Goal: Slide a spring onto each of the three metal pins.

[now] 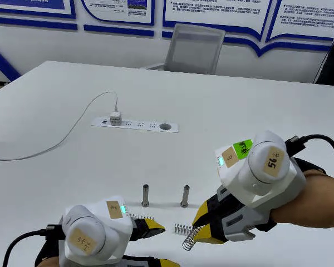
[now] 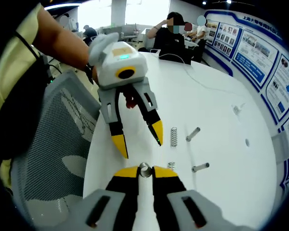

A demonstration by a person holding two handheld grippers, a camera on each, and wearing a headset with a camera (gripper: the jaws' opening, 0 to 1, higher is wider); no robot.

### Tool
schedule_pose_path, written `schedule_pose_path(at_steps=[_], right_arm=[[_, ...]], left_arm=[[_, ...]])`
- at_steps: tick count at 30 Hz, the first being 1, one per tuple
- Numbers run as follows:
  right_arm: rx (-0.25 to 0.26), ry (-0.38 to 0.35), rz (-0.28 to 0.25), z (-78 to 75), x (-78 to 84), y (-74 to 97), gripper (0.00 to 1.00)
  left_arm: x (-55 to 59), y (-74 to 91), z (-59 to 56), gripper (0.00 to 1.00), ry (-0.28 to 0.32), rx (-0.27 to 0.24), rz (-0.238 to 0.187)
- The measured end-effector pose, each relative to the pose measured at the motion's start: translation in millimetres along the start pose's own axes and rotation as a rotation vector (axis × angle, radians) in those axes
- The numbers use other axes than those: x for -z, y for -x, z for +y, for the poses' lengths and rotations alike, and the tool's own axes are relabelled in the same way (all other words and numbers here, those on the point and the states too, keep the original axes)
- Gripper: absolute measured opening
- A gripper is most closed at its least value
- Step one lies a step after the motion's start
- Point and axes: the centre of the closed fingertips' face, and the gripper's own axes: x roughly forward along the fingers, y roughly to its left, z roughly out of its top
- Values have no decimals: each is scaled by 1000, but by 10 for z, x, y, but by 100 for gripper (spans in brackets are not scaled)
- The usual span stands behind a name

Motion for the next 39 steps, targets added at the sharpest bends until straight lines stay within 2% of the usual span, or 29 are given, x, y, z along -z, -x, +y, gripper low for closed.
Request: schedule_pose_path(at_steps=[13, 21, 39], right_arm=[[44, -30, 32, -189, 161, 192, 11], [85, -57, 45, -384, 262, 368, 11], [166, -111, 98, -832, 518, 710, 11]], left_arm=[[100, 209, 252, 52, 62, -88, -15], [143, 323, 394, 57, 84, -135, -26], [228, 405, 487, 61, 120, -172, -24]])
